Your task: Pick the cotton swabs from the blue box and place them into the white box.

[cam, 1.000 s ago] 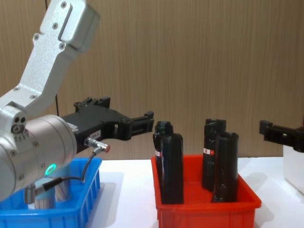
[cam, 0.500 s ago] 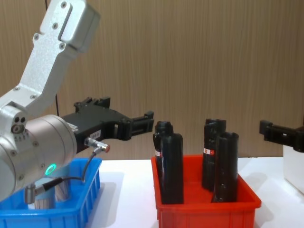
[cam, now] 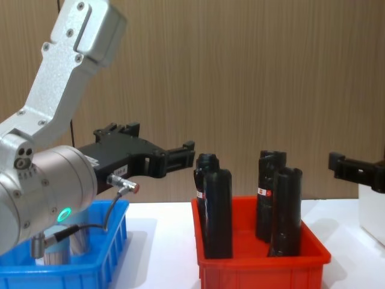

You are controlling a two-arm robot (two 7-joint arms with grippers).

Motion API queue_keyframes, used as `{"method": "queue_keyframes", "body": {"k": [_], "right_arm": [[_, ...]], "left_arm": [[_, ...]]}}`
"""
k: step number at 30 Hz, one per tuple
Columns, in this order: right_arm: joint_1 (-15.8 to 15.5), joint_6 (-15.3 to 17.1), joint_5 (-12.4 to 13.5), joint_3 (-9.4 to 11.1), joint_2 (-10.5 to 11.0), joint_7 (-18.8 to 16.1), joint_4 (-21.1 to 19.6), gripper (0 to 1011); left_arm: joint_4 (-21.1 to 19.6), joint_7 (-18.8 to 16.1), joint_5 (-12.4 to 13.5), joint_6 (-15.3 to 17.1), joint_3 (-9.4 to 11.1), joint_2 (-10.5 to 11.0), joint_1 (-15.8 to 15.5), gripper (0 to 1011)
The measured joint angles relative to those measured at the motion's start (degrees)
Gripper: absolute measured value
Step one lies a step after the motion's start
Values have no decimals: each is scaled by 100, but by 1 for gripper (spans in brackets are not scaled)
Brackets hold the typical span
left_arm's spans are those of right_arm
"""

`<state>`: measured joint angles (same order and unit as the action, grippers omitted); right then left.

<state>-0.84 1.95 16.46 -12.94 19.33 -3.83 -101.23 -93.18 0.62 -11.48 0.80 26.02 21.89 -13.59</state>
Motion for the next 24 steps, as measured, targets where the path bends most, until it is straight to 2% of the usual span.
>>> {"method": "queue_keyframes", "body": {"k": [17, 24], "right_arm": [[0, 0, 0, 0, 0, 0, 0, 1002], [0, 0, 0, 0, 0, 0, 0, 1002]], "left_arm": [[-1, -2, -4, 25, -3, -3, 6, 1004], [-77, -146, -84, 143, -22, -1, 55, 1004]]}}
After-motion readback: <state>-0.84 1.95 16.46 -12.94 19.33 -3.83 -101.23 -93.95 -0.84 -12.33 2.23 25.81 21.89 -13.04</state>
